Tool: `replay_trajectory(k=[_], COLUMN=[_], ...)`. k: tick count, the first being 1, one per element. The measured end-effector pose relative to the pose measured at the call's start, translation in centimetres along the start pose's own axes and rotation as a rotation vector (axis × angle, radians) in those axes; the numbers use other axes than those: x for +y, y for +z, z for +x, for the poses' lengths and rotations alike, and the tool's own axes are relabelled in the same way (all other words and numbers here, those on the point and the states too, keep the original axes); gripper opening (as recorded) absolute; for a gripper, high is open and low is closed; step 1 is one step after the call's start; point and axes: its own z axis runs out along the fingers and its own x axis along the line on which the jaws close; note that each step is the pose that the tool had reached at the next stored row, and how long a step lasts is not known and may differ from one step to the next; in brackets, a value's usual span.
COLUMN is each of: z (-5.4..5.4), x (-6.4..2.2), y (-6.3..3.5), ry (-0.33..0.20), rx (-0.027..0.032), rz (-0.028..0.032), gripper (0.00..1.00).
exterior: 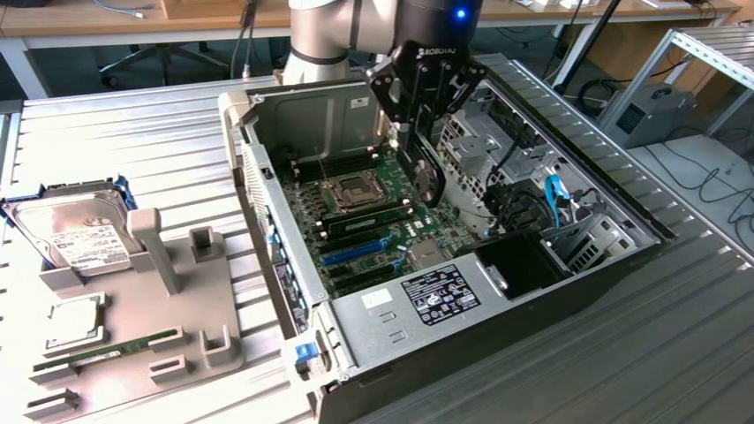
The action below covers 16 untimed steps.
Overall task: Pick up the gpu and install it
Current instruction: 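Pick up the gpu and move the gpu toward the slot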
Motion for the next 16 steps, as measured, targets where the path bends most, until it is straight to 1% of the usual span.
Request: replay_trajectory(k=[16], z=[-0.66], x=[0.53], y=[0.5], ry=[0.0], rx=[-0.0004], rz=[0.007], gripper=[0.26])
